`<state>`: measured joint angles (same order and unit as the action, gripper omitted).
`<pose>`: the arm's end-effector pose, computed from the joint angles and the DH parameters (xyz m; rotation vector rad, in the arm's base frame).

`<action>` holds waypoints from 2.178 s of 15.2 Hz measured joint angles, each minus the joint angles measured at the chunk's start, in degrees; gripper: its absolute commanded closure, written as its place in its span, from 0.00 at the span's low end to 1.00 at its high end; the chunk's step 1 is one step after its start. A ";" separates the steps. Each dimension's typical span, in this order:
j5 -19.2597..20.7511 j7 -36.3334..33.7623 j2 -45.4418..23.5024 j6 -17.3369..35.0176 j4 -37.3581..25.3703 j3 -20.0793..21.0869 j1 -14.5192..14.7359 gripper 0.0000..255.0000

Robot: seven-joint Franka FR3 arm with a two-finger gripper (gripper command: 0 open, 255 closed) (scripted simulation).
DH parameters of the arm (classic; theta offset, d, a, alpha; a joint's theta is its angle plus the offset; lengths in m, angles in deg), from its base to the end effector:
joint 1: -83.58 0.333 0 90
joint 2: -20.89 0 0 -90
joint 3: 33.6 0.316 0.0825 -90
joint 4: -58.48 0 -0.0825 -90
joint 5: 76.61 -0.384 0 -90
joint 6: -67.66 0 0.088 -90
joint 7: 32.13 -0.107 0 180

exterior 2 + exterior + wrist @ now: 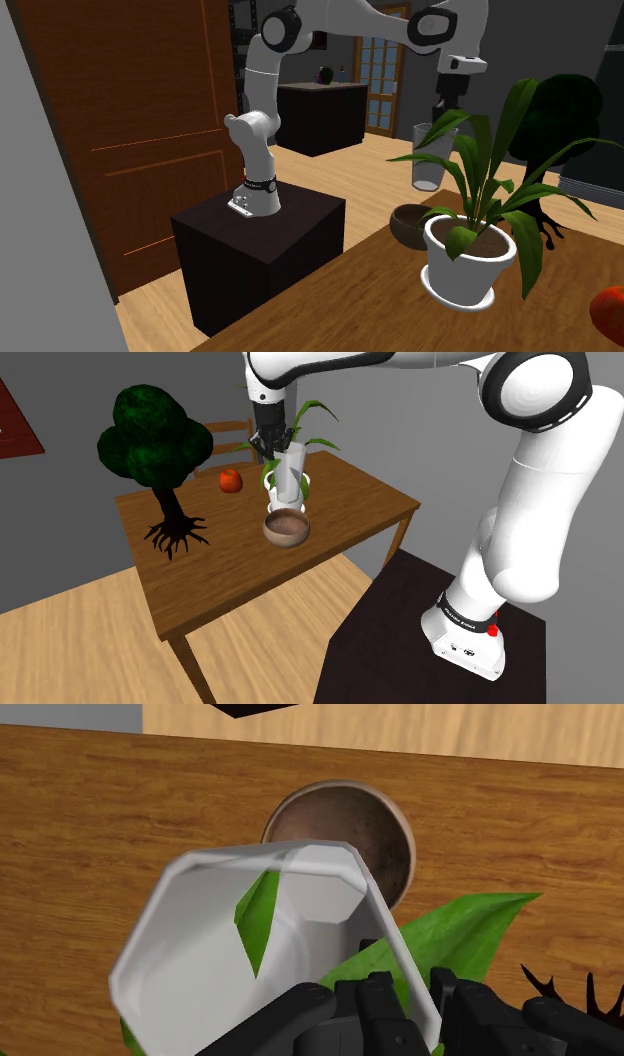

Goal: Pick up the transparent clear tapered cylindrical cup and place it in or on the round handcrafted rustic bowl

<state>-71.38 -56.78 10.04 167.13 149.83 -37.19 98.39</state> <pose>0.6054 0.1145 0.5169 3.0127 -0.3272 -0.0209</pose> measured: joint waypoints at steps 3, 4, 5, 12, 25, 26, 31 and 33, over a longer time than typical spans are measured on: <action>0.04 -0.23 -0.01 2.36 2.37 0.00 0.00 1.00; 0.05 -0.33 -0.19 2.88 2.72 0.03 0.03 1.00; 0.07 -0.41 -0.08 3.77 3.72 0.03 0.03 1.00; 0.13 -0.77 -1.08 8.83 7.78 -0.01 -0.06 1.00; 0.21 -1.12 -1.92 12.67 10.77 -0.01 -0.08 0.00; 0.21 -1.12 -1.91 12.67 10.76 -0.01 -0.08 0.00; 0.18 -1.06 -1.85 11.72 9.84 0.00 -0.06 0.00; 0.16 -1.20 -1.00 8.83 7.78 0.16 0.21 0.00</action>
<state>-71.22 -57.98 9.04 175.96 157.62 -37.02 98.61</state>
